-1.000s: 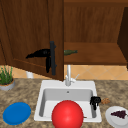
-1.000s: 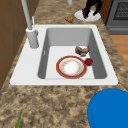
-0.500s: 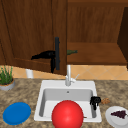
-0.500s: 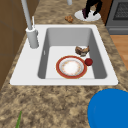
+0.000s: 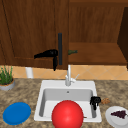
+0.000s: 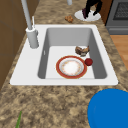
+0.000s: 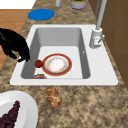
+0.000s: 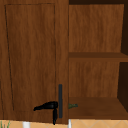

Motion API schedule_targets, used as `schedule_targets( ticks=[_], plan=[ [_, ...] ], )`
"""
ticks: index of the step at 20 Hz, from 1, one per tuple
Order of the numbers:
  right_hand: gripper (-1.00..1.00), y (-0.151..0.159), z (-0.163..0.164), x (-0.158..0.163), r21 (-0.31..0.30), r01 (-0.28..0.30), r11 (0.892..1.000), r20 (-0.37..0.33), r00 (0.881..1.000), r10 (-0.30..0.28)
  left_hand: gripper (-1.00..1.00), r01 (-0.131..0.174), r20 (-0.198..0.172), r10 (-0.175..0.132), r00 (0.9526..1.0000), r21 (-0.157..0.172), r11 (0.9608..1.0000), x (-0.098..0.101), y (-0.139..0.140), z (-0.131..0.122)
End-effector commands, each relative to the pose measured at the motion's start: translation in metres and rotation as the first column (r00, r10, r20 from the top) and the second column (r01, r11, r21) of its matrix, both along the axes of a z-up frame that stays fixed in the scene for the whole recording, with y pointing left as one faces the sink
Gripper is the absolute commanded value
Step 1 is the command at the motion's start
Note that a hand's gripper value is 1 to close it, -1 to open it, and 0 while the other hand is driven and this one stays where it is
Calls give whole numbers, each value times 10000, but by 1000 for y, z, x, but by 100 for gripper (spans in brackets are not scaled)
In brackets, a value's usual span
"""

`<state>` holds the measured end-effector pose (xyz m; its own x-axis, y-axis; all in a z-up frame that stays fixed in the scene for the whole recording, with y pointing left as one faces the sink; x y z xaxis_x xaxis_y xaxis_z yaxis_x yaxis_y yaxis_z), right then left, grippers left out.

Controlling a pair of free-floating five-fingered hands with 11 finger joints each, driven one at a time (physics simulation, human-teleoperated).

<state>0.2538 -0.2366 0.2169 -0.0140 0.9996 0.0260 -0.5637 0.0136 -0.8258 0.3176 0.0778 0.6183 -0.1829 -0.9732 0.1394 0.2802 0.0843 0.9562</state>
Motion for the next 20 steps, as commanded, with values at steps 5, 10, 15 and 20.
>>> schedule_targets(
  ticks=[5,10,15,20],
  plan=[
    [0,0,0,0,0,0,10000,0,10000,0,-100,-527,-37,527,9986,-12,9986,53,-2,-10],
    [0,0,0,0,0,0,10000,0,10000,0,-100,-1121,-15,1123,9937,384,9930,66,-5,-11],
    [0,0,0,0,0,0,10000,0,10000,0,-100,-1184,-47,1188,9929,477,9918,36,2,-19],
    [0,0,0,0,0,0,10000,0,10000,0,-100,-627,289,613,9977,490,9968,12,13,-23]
  ],
)
